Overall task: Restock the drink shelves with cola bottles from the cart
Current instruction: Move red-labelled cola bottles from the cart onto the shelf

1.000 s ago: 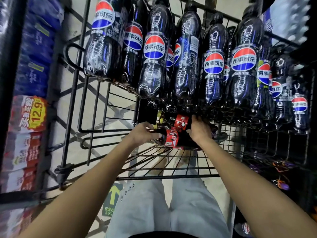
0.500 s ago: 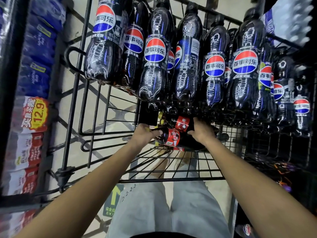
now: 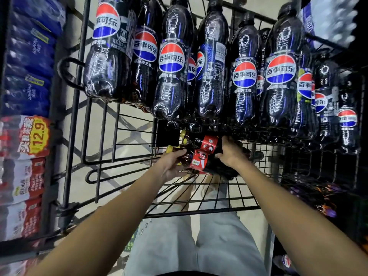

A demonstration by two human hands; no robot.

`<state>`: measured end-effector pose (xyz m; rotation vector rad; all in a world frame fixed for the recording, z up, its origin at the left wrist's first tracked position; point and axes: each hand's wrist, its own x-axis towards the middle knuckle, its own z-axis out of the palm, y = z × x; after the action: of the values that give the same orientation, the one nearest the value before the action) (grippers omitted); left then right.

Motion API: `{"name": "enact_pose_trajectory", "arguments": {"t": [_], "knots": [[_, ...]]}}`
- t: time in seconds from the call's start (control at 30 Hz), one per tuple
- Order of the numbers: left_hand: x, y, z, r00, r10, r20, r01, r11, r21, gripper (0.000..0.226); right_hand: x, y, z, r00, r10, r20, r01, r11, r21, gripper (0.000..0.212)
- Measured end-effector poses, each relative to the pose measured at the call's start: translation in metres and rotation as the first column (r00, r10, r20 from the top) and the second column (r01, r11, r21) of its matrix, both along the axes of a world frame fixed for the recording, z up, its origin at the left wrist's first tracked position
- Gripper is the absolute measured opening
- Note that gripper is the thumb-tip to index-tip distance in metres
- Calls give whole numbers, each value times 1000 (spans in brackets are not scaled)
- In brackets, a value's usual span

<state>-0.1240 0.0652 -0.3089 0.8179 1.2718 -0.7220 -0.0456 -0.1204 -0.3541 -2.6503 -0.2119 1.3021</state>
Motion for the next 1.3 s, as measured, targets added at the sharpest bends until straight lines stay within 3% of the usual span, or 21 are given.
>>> {"name": "enact_pose_trajectory", "arguments": {"t": [0.1, 0.3, 0.43, 0.53, 0.67, 0.77, 0.97, 1.0, 1.07, 1.17, 1.23, 1.3], "knots": [[2, -16, -7, 999, 18, -33, -17, 999, 36, 64, 0, -1, -2, 1000, -1, 5, 1, 1000, 0, 71], [7, -35, -19, 993, 69, -95, -66, 997, 42, 68, -2, -1, -5, 1000, 30, 10, -30, 1000, 4, 72], [6, -36, -15, 993, 84, -79, -77, 993, 89, 28, -3, -2, 5, 999, 47, 25, -48, 998, 34, 71], [4, -31, -3, 997, 49, -51, -42, 990, 132, 28, -5, -8, 19, 997, 65, 44, -67, 996, 50, 67], [-3, -24, 17, 1000, -10, 13, 7, 985, 175, 33, -11, -19, 45, 995, 85, 56, -89, 994, 67, 78], [-7, -25, 35, 999, -30, 40, 21, 978, 209, 20, -14, -27, 67, 990, 105, 97, -113, 990, 81, 73], [-13, -25, 70, 984, -142, 105, 113, 962, 247, 15, -28, -39, 108, 968, 108, 228, -133, 986, 97, 75], [-13, -25, 75, 980, -153, 128, 116, 959, 259, 18, -32, -42, 115, 965, 99, 241, -127, 987, 102, 75], [-14, -27, 84, 965, -176, 194, 111, 945, 307, 56, -41, -48, 127, 958, 64, 278, -100, 988, 119, 74], [-23, -34, 105, 884, -364, 294, 155, 820, 551, 90, -58, -60, 146, 937, -3, 350, -67, 980, 185, 66], [-36, -42, 118, 769, -544, 335, 182, 689, 701, 93, -74, -68, 160, 916, -70, 394, -29, 971, 239, 64], [-52, -51, 131, 633, -651, 419, 146, 631, 762, 87, -92, -76, 174, 881, -141, 452, -5, 952, 306, 62]]}}
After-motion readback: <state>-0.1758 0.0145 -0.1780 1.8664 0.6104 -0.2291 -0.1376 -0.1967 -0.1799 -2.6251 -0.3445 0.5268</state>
